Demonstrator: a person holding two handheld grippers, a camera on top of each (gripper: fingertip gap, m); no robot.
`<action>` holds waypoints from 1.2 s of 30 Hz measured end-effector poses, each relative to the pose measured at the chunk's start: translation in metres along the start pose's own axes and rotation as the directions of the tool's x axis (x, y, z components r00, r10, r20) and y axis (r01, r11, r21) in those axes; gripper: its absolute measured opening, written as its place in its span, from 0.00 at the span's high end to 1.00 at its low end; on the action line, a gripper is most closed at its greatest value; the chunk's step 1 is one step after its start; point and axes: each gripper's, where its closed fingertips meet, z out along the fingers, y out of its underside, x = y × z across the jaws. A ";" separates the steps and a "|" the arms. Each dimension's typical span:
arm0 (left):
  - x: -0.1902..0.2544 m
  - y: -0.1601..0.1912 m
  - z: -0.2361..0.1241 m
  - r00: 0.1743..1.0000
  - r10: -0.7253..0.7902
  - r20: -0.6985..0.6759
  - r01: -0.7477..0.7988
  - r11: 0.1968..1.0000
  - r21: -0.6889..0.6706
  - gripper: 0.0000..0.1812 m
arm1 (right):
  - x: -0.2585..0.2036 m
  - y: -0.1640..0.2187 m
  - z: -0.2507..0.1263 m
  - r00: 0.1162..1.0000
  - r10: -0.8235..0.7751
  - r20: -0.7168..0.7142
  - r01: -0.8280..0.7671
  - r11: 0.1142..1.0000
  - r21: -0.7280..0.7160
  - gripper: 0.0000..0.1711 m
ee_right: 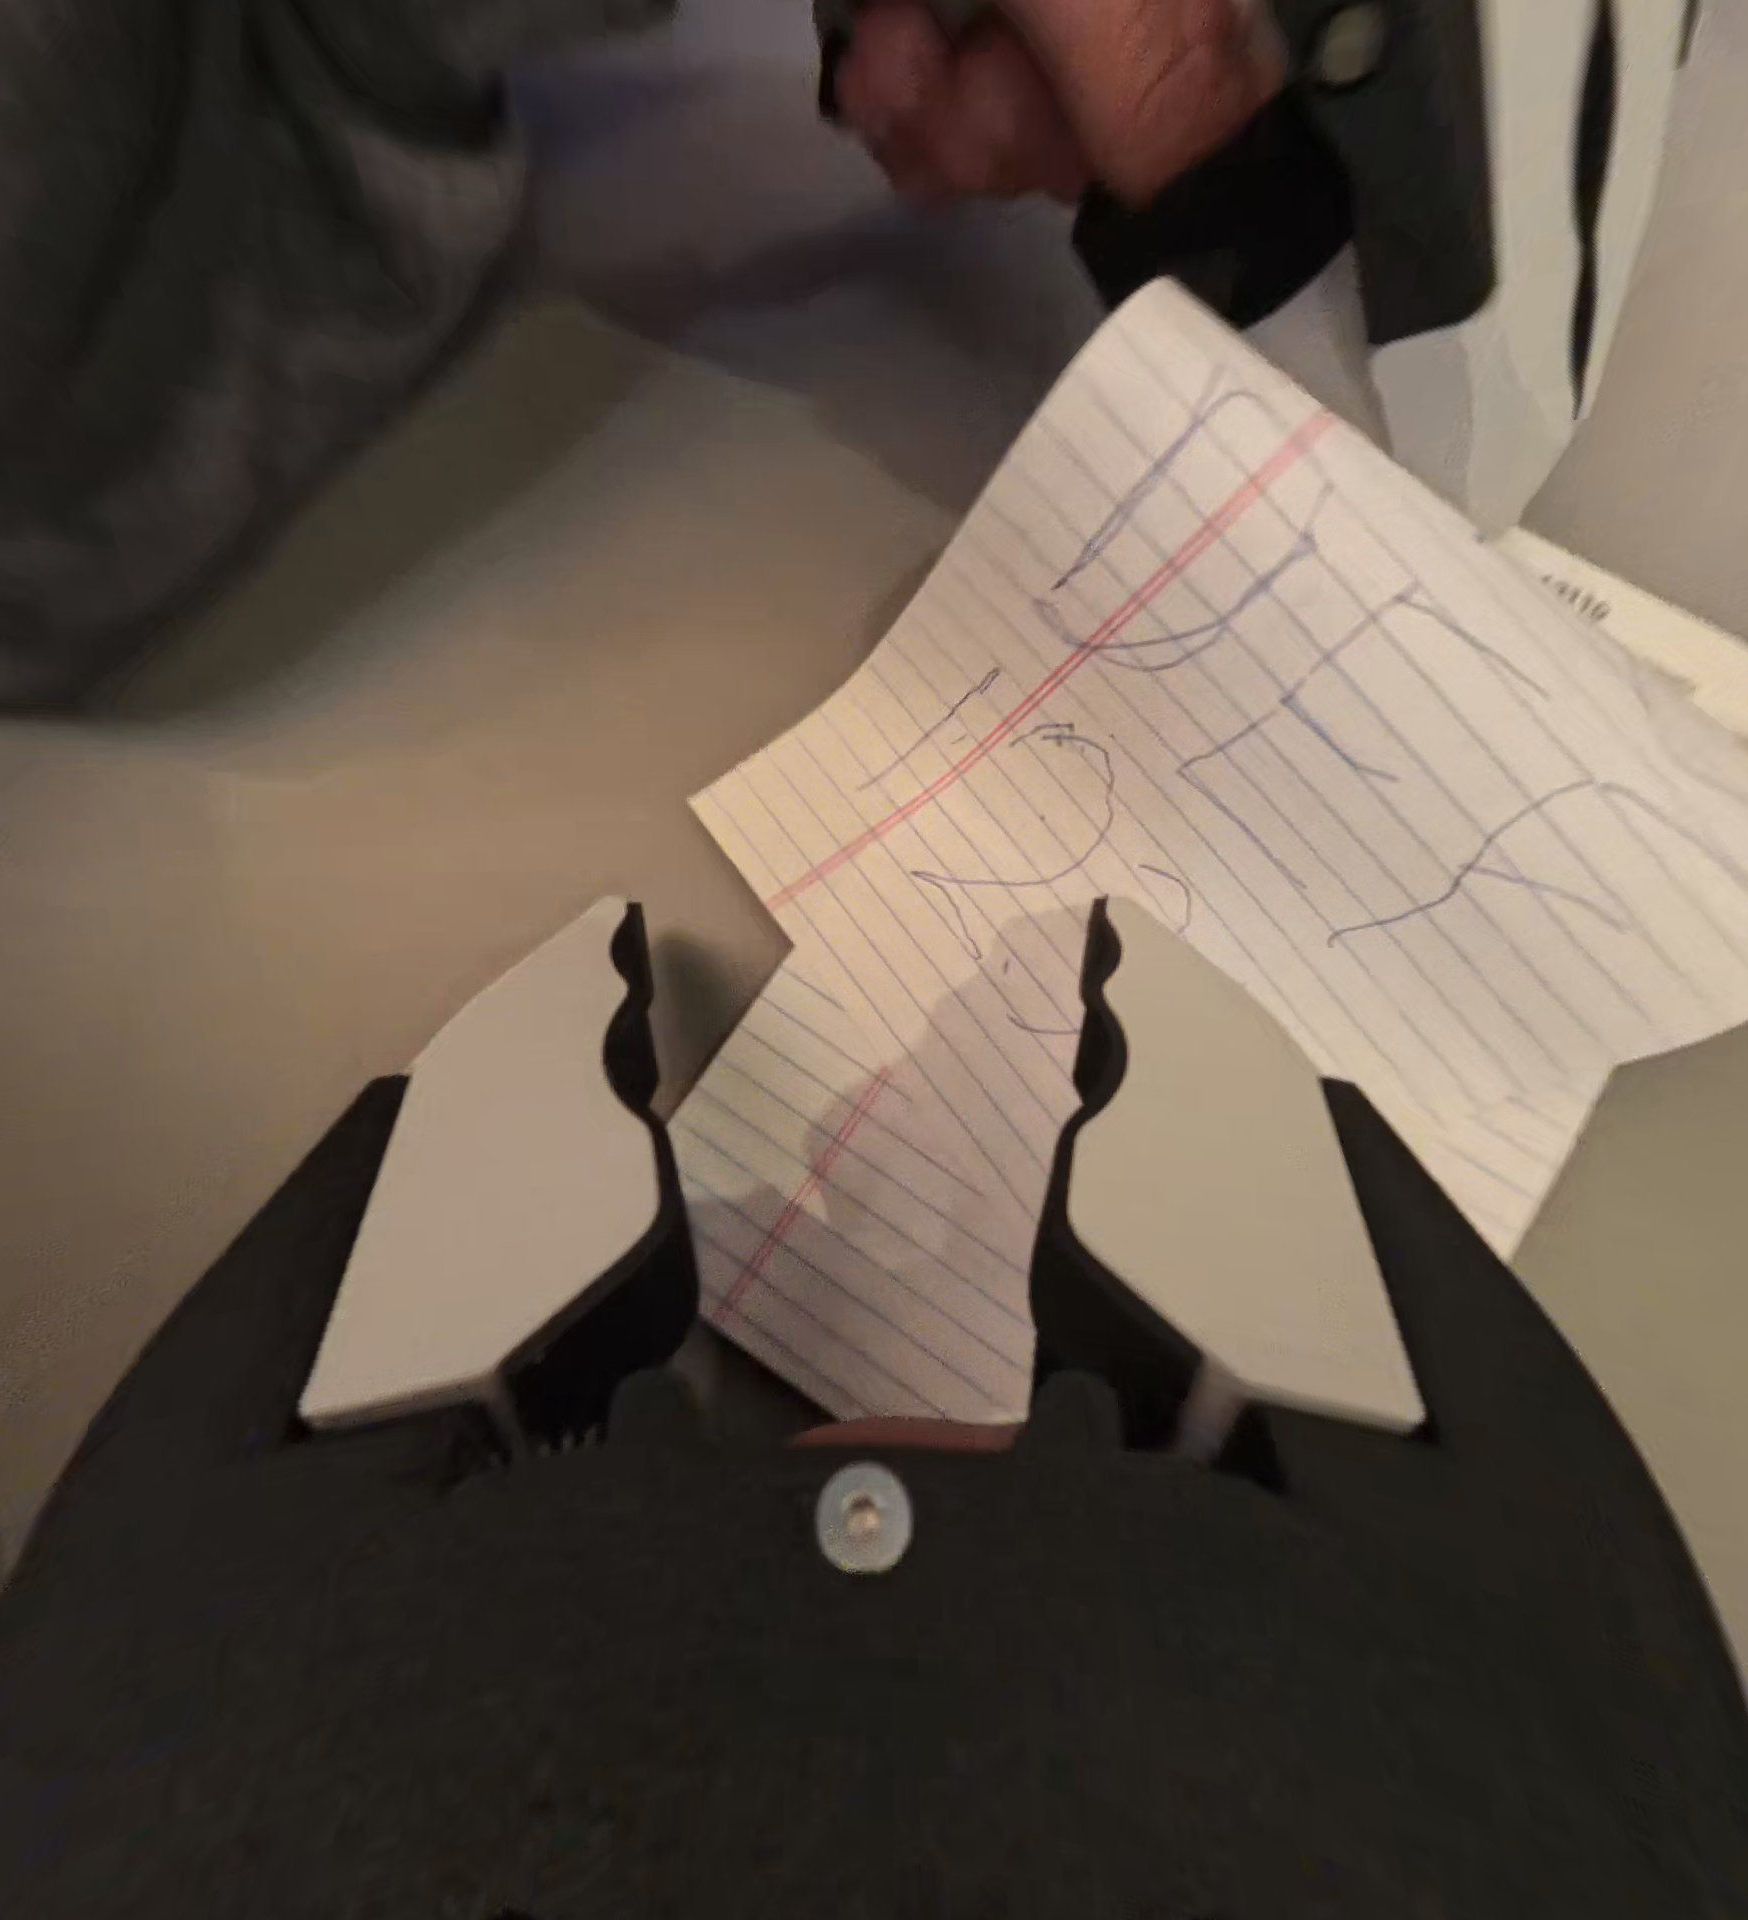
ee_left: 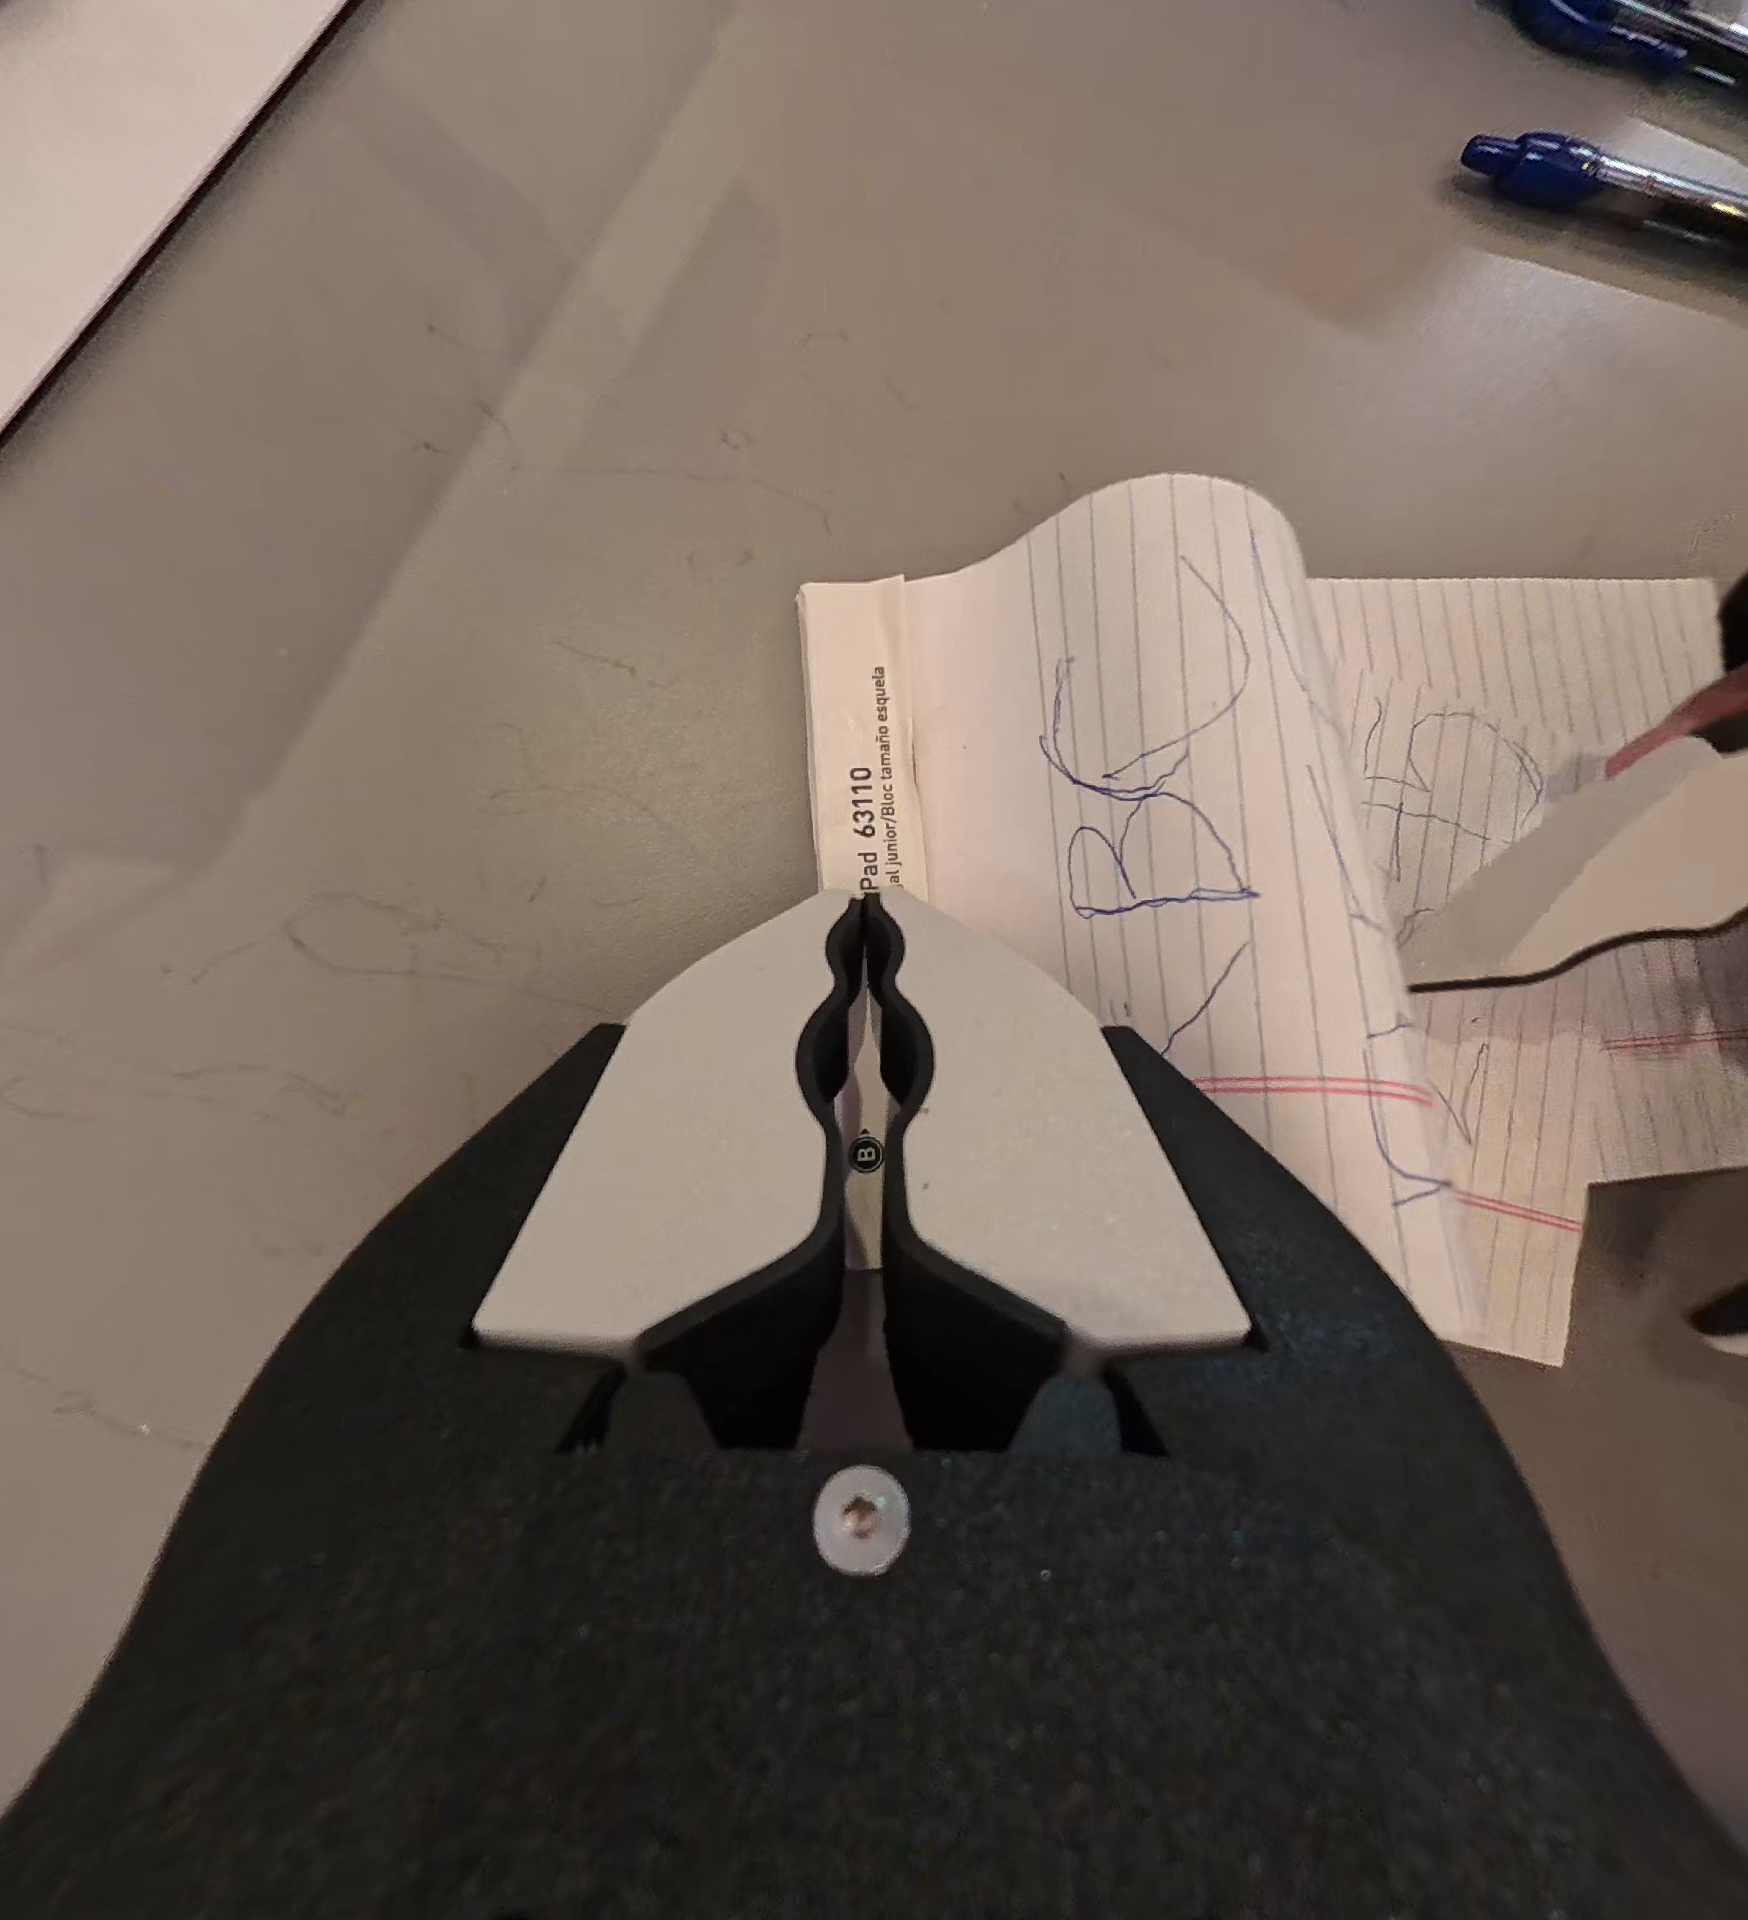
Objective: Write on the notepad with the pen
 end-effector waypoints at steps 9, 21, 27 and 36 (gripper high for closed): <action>0.000 0.000 0.000 1.000 0.008 0.004 -0.008 1.000 -0.003 1.00 | 0.028 -0.015 -0.013 0.839 -0.365 -0.404 0.351 0.930 -0.111 0.56; 0.002 0.000 0.000 1.000 0.011 -0.002 -0.011 1.000 -0.004 1.00 | 0.049 -0.012 -0.051 0.908 -0.181 -0.378 0.221 0.973 0.064 0.63; 0.002 0.000 0.000 1.000 0.009 -0.006 -0.009 1.000 -0.002 1.00 | 0.054 -0.016 -0.063 0.893 -0.186 -0.411 0.240 0.967 0.084 0.70; 0.002 0.000 0.000 1.000 0.009 -0.006 -0.009 1.000 -0.001 1.00 | 0.051 0.004 -0.082 0.875 -0.229 -0.427 0.283 0.957 0.067 0.80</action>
